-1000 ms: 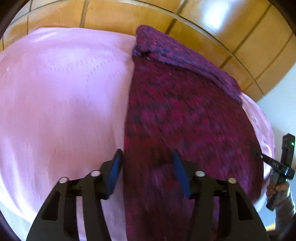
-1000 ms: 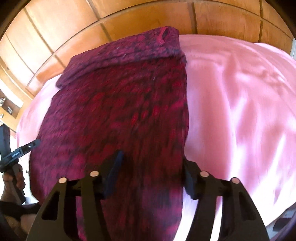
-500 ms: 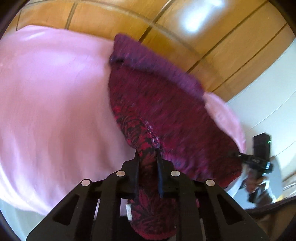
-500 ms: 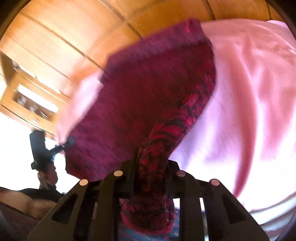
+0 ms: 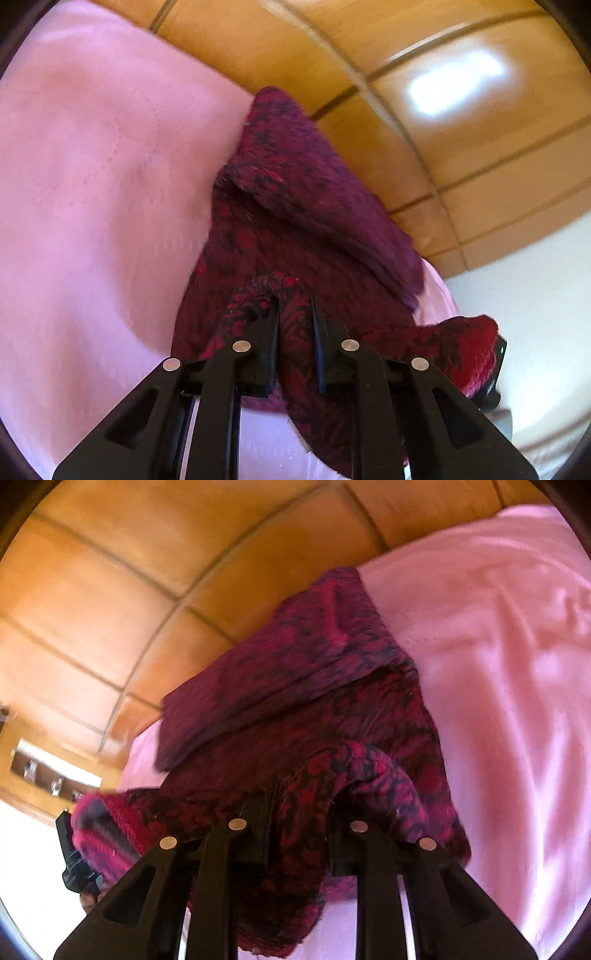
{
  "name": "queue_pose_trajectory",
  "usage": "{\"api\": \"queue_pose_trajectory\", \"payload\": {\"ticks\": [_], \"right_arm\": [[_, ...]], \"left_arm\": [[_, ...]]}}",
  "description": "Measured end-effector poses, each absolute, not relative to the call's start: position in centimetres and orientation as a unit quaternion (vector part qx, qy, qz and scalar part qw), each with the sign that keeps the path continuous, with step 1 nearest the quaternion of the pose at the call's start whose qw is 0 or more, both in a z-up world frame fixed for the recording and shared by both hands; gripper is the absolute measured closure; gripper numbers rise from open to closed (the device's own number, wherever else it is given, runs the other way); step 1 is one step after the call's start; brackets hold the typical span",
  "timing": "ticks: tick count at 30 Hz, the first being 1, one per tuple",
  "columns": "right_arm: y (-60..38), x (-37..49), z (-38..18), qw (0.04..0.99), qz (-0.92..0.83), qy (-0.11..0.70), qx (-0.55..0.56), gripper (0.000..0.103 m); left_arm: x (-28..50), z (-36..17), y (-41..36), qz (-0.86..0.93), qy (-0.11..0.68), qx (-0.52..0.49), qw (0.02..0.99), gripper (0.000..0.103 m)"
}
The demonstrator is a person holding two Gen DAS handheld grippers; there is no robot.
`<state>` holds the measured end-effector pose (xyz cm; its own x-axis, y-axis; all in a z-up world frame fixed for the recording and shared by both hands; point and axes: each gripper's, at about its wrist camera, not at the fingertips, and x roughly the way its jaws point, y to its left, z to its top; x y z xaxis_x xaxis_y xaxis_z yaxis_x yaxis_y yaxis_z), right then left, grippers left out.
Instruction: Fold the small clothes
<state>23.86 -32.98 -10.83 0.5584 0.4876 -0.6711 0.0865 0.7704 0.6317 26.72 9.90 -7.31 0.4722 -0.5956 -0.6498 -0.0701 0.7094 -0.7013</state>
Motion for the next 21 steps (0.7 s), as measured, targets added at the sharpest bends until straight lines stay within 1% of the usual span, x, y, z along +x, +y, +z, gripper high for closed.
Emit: {"api": "queue_pose_trajectory", "payload": {"ticks": [2,3,4,5,6,7,8,9,10,11,14,16,17,19,21], "right_arm": [[-32.5,25.1,-11.7,0.820,0.108,0.465,0.316,0.085],[-32.3,25.4,-11.9,0.820,0.106,0.466,0.315,0.083],[-32.7,25.7,-11.8,0.820,0.107,0.465,0.318,0.081],[-32.7,25.9,-11.8,0.816,0.111,0.464,0.326,0.075],[-32.9,25.8,-11.7,0.811,0.120,0.462,0.338,0.068],[-33.4,25.6,-11.4,0.807,0.128,0.459,0.348,0.065],[-34.1,25.4,-11.2,0.805,0.136,0.453,0.359,0.059],[-34.8,25.4,-11.1,0.800,0.145,0.448,0.372,0.050],[-35.2,25.1,-11.0,0.792,0.157,0.443,0.390,0.043],[-35.7,24.8,-10.8,0.786,0.170,0.430,0.410,0.034],[-36.2,23.3,-9.9,0.793,0.188,0.407,0.412,0.028],[-36.1,22.3,-9.7,0.801,0.189,0.405,0.398,0.021],[-36.3,21.4,-9.4,0.814,0.174,0.401,0.382,0.012],[-37.1,20.2,-9.2,0.828,0.159,0.387,0.372,0.009],[-37.9,19.0,-9.5,0.836,0.140,0.385,0.366,0.008]], "left_arm": [[28.2,-8.0,10.1,-0.155,0.498,-0.363,0.772,0.085],[28.8,-8.2,10.3,-0.154,0.503,-0.378,0.762,0.079],[28.9,-8.2,10.6,-0.157,0.504,-0.391,0.754,0.073],[28.9,-8.2,10.9,-0.160,0.500,-0.401,0.751,0.069],[28.7,-8.0,11.3,-0.163,0.493,-0.410,0.750,0.062],[28.5,-7.8,11.8,-0.160,0.484,-0.415,0.754,0.052],[28.1,-7.4,12.5,-0.145,0.470,-0.414,0.766,0.044],[27.6,-7.0,13.3,-0.132,0.458,-0.415,0.775,0.032],[27.2,-6.8,14.0,-0.124,0.447,-0.420,0.780,0.031],[26.6,-6.5,14.8,-0.123,0.440,-0.424,0.782,0.031],[24.9,-6.2,16.3,-0.103,0.426,-0.388,0.811,0.031],[23.3,-6.8,16.1,-0.116,0.433,-0.348,0.824,0.031],[22.8,-7.2,15.9,-0.123,0.437,-0.335,0.826,0.031],[21.3,-8.4,15.0,-0.137,0.450,-0.296,0.831,0.031],[20.2,-9.3,13.8,-0.160,0.458,-0.267,0.833,0.031]]}}
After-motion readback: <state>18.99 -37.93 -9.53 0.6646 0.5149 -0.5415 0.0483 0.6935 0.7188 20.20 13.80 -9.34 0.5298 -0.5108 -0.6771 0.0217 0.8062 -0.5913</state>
